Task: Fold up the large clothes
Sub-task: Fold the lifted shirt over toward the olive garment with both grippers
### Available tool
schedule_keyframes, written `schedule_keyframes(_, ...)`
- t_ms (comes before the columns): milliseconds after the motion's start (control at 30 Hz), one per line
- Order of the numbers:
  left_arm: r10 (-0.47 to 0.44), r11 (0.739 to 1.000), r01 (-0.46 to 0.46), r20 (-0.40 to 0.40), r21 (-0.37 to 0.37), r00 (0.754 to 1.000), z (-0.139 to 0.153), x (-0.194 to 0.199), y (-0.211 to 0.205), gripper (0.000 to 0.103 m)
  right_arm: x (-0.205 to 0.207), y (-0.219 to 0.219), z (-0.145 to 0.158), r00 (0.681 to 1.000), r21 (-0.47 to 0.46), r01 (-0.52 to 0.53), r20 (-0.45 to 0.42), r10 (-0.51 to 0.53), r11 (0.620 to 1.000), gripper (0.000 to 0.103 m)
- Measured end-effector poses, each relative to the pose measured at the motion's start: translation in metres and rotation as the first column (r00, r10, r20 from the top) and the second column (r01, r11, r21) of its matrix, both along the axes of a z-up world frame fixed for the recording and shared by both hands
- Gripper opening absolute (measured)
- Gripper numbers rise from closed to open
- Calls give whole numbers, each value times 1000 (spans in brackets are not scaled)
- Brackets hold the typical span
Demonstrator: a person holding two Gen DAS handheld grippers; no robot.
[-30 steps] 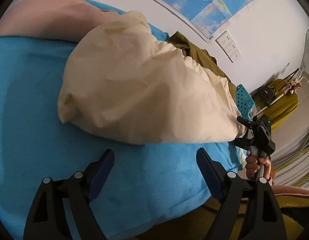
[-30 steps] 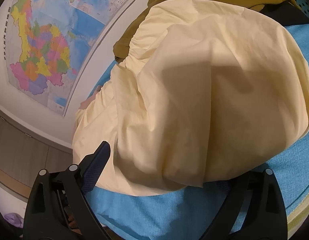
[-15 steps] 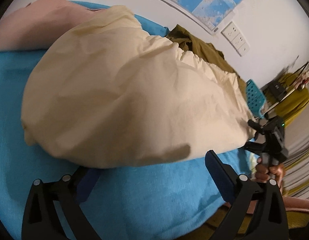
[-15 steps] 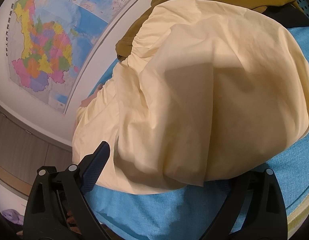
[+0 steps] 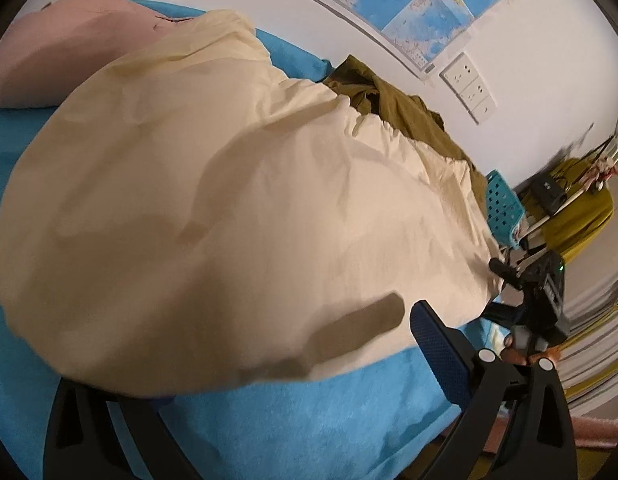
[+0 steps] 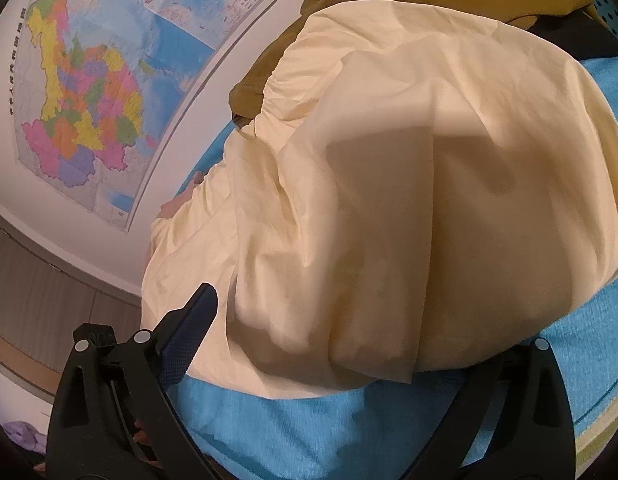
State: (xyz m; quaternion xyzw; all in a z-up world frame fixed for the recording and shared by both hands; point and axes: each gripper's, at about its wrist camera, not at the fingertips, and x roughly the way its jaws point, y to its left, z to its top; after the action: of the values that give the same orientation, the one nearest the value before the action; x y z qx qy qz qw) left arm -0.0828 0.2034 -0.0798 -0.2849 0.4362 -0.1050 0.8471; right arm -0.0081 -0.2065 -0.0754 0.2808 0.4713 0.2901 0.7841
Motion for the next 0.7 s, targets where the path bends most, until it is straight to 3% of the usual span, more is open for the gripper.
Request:
schedule_keyframes(400,117,982,-115,4,-151,993,-7,27,19,96,24,13,-2,999,12,43,30,-43,999,95)
schedule_keyframes(500,135,982,-134,0,-134,991,-6,32,18,96,29,19,-2,998,6,39,48,-39,999,95)
schedule_keyframes(700,171,985,-171,-20,-24,985,-3,41,14,80,35,18,-8,999,10,16,45,-16,1000,68)
